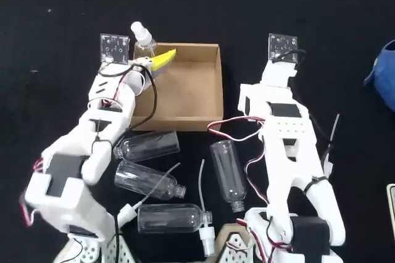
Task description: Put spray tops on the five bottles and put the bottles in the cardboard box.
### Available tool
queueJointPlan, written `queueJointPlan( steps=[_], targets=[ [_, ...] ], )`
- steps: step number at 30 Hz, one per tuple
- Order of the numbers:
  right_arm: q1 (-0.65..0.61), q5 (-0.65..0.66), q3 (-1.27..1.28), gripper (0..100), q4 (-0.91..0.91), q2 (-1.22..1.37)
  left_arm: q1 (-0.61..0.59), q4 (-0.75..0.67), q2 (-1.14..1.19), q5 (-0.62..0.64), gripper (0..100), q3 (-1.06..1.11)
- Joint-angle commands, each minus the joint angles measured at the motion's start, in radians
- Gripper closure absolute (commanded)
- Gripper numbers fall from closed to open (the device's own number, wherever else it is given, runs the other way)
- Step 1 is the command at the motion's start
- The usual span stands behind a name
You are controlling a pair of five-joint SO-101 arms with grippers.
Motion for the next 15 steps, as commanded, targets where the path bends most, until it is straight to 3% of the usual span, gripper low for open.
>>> queueJointPlan(
  steps=[1, 9, 15],
  targets=[
    [0.023, 0.012, -0.067, 81.1, -0.023, -0.001, -0.012, 0.305, -0.267, -0.002, 69, -0.008],
    [0.023, 0.012, -0.067, 81.1, -0.023, 0.001, -0.056, 0.855, -0.563, -0.002, 69, -0.007],
    [0.023, 0.014, -0.065, 81.1, -0.023, 0.001, -0.134, 1.04, -0.634, -0.009, 69, 0.047]
  ],
)
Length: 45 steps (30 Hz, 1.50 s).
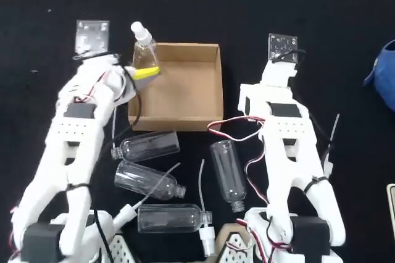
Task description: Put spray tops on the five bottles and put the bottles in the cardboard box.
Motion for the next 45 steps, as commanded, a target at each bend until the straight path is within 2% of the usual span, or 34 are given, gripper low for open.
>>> queueJointPlan(
  steps=[1, 7, 15, 21, 25, 27, 34, 38, 41, 43, 45],
  targets=[
    [0.023, 0.011, -0.065, 81.1, -0.023, 0.001, -0.042, 0.098, -0.077, 0.0, 69, 0.054],
    [0.023, 0.011, -0.065, 81.1, -0.023, 0.001, -0.002, 0.103, -0.078, 0.005, 69, 0.12],
    [0.023, 0.011, -0.065, 81.1, -0.023, 0.001, -0.008, 0.106, -0.081, 0.008, 69, 0.216],
    [0.023, 0.011, -0.065, 81.1, -0.023, 0.001, -0.053, 0.098, -0.081, 0.146, 69, 0.22],
    [0.023, 0.011, -0.065, 81.1, -0.023, 0.001, -0.047, 0.103, -0.072, 0.175, 69, 0.185],
    [0.023, 0.011, -0.065, 81.1, -0.023, 0.001, -0.025, 0.104, -0.072, 0.173, 72, 0.176],
    [0.023, 0.011, -0.065, 81.1, -0.023, 0.001, 0.028, 0.12, -0.086, 0.166, 92, 0.16],
    [0.023, 0.012, -0.065, 81.1, -0.025, 0.001, -0.008, 0.327, -0.141, 0.114, 89, -0.005],
    [0.023, 0.012, -0.065, 81.1, -0.026, 0.001, -0.013, 0.531, -0.195, 0.014, 82, -0.153],
    [0.023, 0.012, -0.065, 81.1, -0.026, 0.001, -0.002, 0.674, -0.215, -0.118, 76, -0.228],
    [0.023, 0.012, -0.065, 81.1, -0.028, 0.001, 0.027, 0.821, -0.213, -0.315, 70, -0.272]
  ],
)
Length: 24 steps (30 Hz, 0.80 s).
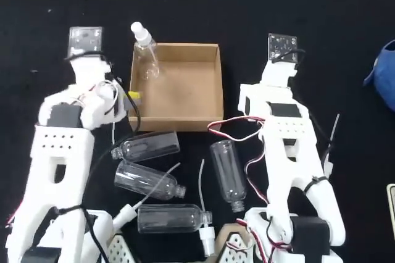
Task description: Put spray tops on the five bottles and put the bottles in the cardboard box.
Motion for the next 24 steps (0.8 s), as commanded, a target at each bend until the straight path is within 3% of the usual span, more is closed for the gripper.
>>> queueJointPlan(
  steps=[1, 5, 9, 15, 19, 24],
  targets=[
    [0.023, 0.009, -0.065, 81.1, -0.028, 0.001, 0.045, 0.347, -0.041, -0.413, 68, -0.168],
    [0.023, 0.009, -0.065, 81.1, -0.028, 0.001, 0.12, 0.62, -0.037, -0.815, 68, -0.166],
    [0.028, 0.009, -0.067, 81.1, -0.028, 0.001, 0.203, 0.747, -0.037, -1.002, 70, -0.193],
    [0.193, 0.015, -0.136, 81.1, 0.041, -0.027, 0.366, 0.775, 0.026, -1.028, 70, -0.216],
    [0.318, 0.121, -0.213, 81.1, 0.221, -0.033, 0.479, 0.77, 0.206, -1.017, 70, -0.24],
    [0.476, 0.212, -0.239, 81.1, 0.322, -0.041, 0.562, 0.77, 0.368, -0.982, 70, -0.4]
  ],
)
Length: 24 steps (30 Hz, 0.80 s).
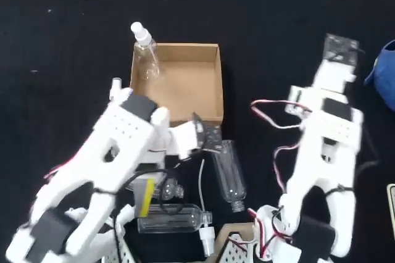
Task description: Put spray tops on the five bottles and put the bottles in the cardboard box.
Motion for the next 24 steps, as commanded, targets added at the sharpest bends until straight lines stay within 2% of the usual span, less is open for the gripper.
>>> queueJointPlan(
  steps=[1, 4, 10, 15, 24],
  targets=[
    [0.115, 0.074, -0.067, 81.1, 0.054, -0.041, 0.073, 0.008, 0.104, 0.02, 70, -0.176],
    [0.176, 0.14, -0.053, 81.1, 0.068, -0.033, 0.102, -0.009, 0.146, 0.029, 70, -0.2],
    [0.285, 0.219, -0.01, 81.0, 0.066, -0.033, 0.114, -0.209, 0.183, 0.109, 70, -0.11],
    [0.373, 0.292, 0.03, 81.0, 0.066, -0.033, 0.125, -0.259, 0.186, 0.114, 70, -0.047],
    [0.405, 0.338, 0.084, 80.9, 0.066, -0.033, 0.124, -0.327, 0.195, 0.118, 70, 0.045]
  ],
)
